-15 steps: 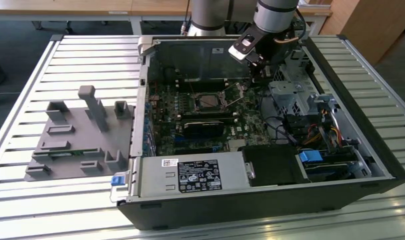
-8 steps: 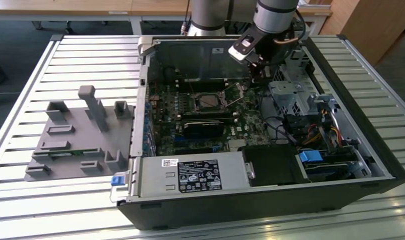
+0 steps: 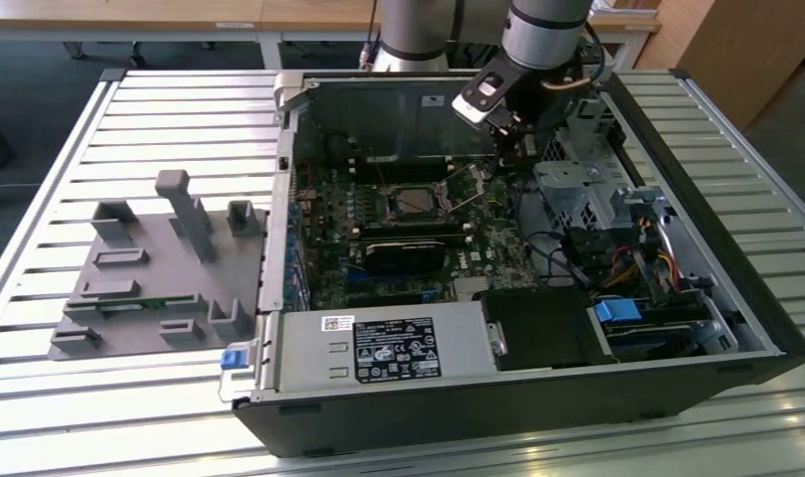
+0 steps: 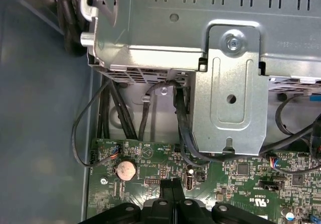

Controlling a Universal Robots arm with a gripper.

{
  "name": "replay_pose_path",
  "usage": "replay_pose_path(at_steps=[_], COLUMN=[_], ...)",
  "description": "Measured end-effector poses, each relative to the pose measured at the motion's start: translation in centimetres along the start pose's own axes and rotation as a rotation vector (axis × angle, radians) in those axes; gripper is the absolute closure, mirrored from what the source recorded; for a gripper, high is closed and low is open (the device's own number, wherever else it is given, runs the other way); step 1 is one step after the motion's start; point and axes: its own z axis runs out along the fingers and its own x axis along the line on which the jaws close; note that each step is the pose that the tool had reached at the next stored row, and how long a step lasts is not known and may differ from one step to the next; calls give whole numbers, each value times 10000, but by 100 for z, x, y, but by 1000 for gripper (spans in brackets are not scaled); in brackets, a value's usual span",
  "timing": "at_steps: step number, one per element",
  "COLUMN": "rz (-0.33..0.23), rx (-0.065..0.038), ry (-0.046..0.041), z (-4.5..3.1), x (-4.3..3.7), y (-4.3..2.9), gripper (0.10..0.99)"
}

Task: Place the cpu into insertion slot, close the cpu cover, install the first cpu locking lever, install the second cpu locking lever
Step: 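Close the cpu cover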

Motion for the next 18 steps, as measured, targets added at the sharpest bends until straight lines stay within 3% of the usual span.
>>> replay_pose_path(at_steps=[11,18], rz=[-1,-1], rx=[0,0], ry=[-1,0], z=[58,65], x=[0,4], y=[-48,-145], gripper=[980,980])
